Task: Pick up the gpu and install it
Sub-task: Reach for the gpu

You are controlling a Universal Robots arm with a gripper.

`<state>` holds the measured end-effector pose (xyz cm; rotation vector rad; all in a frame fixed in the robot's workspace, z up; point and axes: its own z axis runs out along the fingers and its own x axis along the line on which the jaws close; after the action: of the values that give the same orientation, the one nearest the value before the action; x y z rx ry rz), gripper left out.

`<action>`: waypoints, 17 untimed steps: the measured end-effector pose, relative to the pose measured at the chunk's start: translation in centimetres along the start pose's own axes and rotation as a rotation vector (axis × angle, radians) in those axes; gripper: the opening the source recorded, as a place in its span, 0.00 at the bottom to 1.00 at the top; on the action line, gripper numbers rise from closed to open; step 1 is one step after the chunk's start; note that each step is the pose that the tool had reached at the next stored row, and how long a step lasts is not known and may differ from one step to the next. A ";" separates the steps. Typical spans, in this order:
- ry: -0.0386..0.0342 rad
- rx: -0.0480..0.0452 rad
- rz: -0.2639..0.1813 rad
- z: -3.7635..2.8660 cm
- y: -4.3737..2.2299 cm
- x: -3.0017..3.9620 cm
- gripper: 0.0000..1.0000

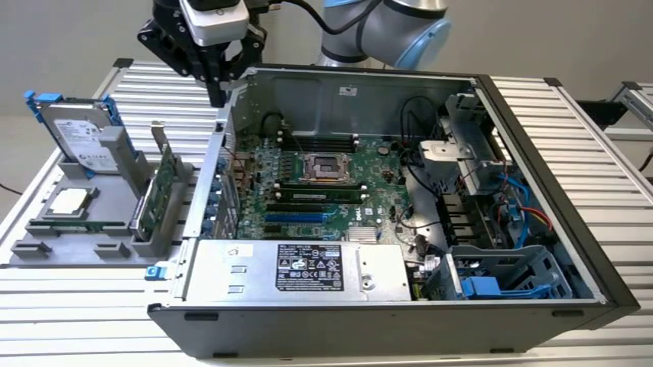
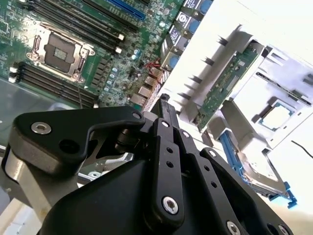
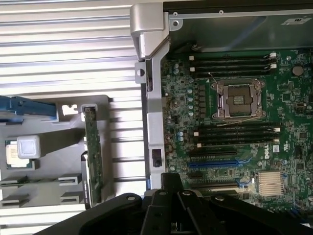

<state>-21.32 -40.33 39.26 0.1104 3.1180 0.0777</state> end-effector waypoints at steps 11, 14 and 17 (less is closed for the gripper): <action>0.0000 -0.0005 0.000 -0.03 -0.15 1.02 0.00; 0.0000 -0.0006 0.000 -0.03 -0.18 1.30 0.00; 0.0000 -0.0007 0.000 -0.04 -0.22 1.58 0.00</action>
<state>-22.91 -40.44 39.26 0.1105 3.1180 0.0788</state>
